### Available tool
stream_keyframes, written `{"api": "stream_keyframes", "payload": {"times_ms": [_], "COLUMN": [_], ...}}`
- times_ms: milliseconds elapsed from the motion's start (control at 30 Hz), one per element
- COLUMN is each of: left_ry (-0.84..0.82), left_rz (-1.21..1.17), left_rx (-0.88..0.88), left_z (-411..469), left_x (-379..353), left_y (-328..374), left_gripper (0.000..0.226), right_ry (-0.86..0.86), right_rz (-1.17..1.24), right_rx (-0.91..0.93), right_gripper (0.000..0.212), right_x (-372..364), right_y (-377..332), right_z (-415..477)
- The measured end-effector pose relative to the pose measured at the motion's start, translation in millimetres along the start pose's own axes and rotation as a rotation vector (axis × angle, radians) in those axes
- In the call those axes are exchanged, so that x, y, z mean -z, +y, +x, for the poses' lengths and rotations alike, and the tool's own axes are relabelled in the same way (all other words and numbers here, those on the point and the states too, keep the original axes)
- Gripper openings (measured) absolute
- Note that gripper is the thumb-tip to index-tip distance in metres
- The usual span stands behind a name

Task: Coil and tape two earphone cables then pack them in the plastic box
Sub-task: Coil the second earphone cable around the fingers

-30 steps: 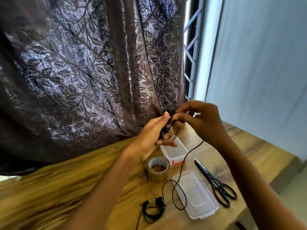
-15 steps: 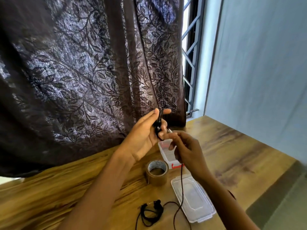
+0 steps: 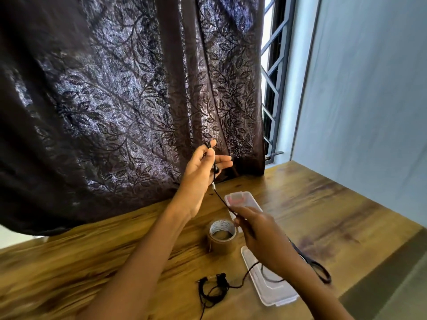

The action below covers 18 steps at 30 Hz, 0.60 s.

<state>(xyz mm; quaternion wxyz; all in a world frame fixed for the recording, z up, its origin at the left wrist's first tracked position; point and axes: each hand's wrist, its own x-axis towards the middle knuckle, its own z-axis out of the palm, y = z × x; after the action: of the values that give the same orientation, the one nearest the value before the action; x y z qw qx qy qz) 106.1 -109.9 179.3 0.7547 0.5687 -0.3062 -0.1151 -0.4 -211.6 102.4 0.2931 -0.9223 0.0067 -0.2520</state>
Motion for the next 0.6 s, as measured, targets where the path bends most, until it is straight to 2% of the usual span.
{"api": "stream_keyframes", "payload": {"times_ms": [100,200,333,433,600], "left_ry": [0.006,-0.042,-0.134,-0.226,-0.261], "left_rz": [0.209,0.303,0.314,0.223,0.039], "left_rx": [-0.047,-0.060,0.004,0.095,0.177], "left_z": [-4.4,-10.7,-21.5,-28.0,-37.9], "left_x": [-1.4,-5.7,-14.1,-19.7,-21.2], "left_y": [-4.6,-5.7,-3.2,-0.5,10.0], "left_gripper": [0.032,0.032,0.024,0.029,0.034], "right_ry": [0.166,0.296,0.362,0.380,0.353], "right_rz": [-0.191,-0.351,-0.359,-0.196,0.076], "right_rx": [0.166,0.358,0.525,0.506,0.311], "right_gripper": [0.024,0.022,0.021,0.024,0.020], "right_x": [16.8,39.5,64.1,77.5,84.2], "right_y": [-7.0,-16.7,-28.0,-29.5,-18.3], "right_z": [8.9,20.9,39.0,52.0,65.4]}}
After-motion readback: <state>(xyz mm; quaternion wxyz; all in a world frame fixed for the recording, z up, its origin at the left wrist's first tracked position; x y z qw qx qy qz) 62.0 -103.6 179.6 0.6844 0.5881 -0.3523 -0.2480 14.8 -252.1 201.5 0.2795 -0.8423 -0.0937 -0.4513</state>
